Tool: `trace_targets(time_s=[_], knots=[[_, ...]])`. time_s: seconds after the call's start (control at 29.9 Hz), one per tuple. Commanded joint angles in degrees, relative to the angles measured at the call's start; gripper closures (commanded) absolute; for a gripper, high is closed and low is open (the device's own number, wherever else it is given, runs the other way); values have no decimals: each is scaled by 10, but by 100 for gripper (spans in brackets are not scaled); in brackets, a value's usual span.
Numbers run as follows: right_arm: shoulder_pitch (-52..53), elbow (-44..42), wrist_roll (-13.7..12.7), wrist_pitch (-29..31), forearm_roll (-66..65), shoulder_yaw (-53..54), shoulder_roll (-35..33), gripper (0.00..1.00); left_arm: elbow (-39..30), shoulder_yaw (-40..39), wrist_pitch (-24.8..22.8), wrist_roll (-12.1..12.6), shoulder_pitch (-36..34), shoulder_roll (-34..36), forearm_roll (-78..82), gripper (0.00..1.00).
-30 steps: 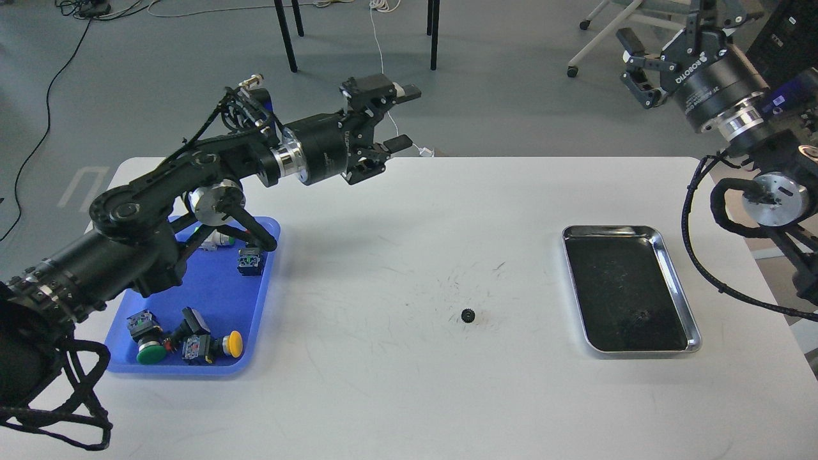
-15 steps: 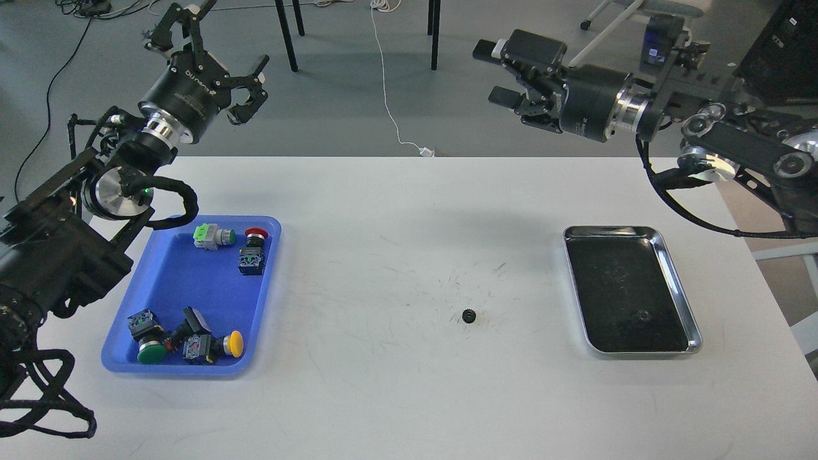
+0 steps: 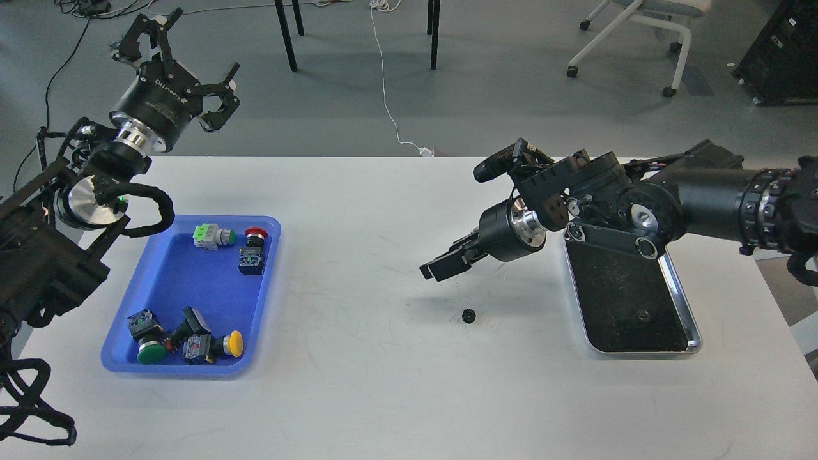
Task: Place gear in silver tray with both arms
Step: 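Lower the right gripper onto the second gear and close it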
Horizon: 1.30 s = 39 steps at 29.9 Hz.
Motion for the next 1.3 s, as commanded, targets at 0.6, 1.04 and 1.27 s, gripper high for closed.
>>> trace_targets(time_s=[0.6,1.04,1.27], knots=[[-8,6,0,-43,-40,-105,71,36,-1,10,-1,1,0,18,7,3],[-9,12,0,-46,-82,-131,74,48,-1,10,-2,1,4,31,7,3],[-5,13,0,-45,-84,-133,74,61,-1,10,-3,1,2,32,7,3]])
